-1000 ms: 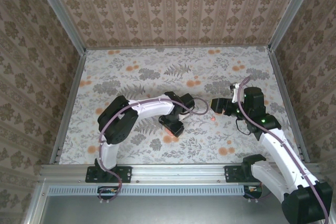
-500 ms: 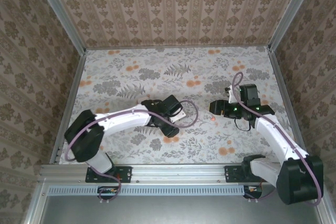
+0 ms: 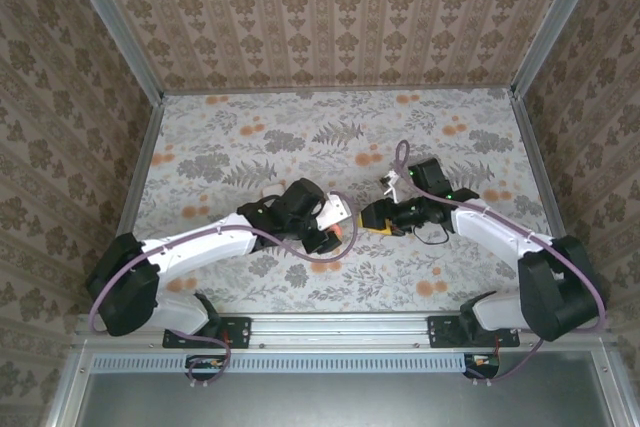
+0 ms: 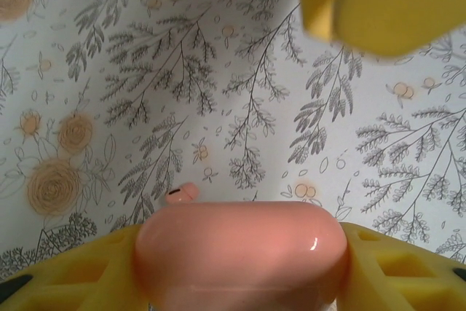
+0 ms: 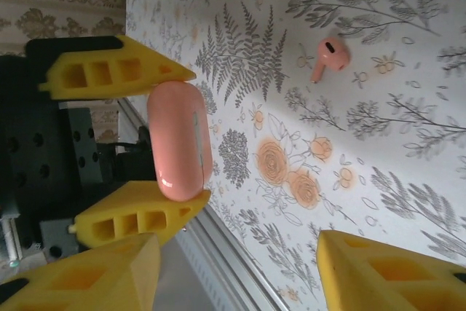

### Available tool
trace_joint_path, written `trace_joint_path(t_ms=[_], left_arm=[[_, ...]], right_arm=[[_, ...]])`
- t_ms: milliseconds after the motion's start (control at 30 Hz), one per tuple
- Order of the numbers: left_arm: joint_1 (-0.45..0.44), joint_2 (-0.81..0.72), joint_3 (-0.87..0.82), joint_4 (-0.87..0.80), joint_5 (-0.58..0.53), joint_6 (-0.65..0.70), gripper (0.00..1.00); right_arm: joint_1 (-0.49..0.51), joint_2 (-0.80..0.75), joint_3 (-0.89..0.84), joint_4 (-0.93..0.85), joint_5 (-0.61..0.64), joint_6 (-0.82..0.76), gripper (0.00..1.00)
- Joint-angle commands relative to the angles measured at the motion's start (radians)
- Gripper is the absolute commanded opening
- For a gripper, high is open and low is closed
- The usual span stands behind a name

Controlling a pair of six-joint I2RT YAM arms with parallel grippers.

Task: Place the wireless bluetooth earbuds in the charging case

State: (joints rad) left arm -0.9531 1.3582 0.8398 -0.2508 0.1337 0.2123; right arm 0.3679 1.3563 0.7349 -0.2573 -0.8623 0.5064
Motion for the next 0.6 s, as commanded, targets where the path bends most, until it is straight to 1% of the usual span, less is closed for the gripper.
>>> trace_joint_path(t_ms=[0,367,567], left_arm=[[0.005,-0.040,-0.019,0.058,0.042,0.039,0.44],[0.002,-0.051,-0.024,0.072,0.061,0.038,0.43],[0.003,-0.059,-0.027,0.080,0.063,0.032,0.43]], right_arm=[[0.020,0.029,0.040,0.094,-0.062,0.050,0.59],[0.070,0.113,0.077,0.183,-0.131,0.072,0.56],[0.092,0.144,0.087,0.194,-0.166,0.069,0.55]])
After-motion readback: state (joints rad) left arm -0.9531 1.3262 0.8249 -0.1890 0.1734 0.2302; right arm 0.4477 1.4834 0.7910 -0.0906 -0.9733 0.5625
